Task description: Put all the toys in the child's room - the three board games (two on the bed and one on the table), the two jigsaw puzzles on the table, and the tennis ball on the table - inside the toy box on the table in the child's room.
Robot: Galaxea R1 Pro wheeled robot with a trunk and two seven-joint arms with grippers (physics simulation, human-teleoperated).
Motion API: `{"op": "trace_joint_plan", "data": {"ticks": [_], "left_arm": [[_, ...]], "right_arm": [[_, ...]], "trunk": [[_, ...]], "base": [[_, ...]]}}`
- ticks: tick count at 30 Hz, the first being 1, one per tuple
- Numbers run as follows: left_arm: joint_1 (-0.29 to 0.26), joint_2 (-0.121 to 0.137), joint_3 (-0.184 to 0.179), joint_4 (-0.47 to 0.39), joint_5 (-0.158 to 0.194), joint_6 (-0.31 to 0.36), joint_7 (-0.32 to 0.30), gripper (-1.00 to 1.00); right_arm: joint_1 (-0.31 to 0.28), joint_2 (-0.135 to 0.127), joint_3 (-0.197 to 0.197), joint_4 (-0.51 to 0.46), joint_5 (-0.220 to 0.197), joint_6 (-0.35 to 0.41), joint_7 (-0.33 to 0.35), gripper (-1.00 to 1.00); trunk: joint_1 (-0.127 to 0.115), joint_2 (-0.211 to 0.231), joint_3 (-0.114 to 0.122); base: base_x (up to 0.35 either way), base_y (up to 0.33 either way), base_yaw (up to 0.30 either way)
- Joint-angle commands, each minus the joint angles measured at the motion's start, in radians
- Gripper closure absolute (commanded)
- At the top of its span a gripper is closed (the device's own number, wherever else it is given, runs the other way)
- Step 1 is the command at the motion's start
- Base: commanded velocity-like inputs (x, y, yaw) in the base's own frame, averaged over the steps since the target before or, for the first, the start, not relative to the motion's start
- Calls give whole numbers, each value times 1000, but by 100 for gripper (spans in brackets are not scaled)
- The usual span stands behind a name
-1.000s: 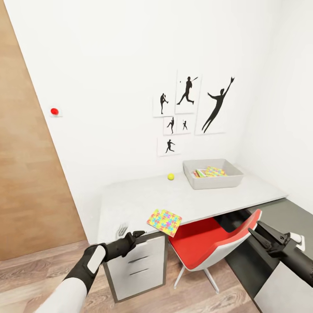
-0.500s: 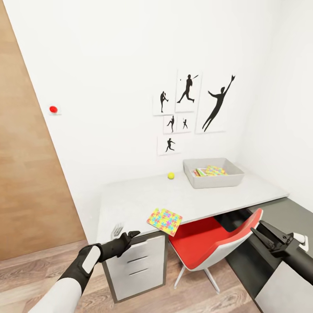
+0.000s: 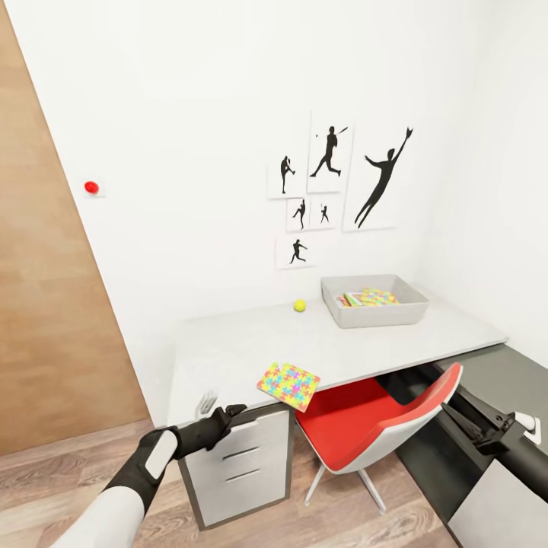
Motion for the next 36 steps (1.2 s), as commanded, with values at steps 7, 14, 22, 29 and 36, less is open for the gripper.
{"op": "trace_joint_plan", "data": {"ticks": [7,14,22,29,36], "left_arm": [[-1,-11,6,3,0,7,-2,-100],[-1,-22,6,3,0,4,-3,-100],[-1,-35,0,3,-4,1,-1,-100],[-1,-36,-2,3,-4,2,-1,-100],[-1,-35,-3,3,-4,1,-2,-100]], "right_arm": [[-1,1,0,2,-1,2,0,-100],[-1,3,1,3,0,0,-1,-100],[-1,3,1,4,0,-2,-2,-100],[-1,5,0,18,0,-2,-2,-100],[-1,5,-1,26,0,-2,-2,-100]], "trunk": [[23,-43,-20],[23,-43,-20],[23,-43,-20],[23,-43,-20],[23,-43,-20]], "base": [[0,0,0],[0,0,0],[0,-157,0],[0,-147,0],[7,-137,0]]}}
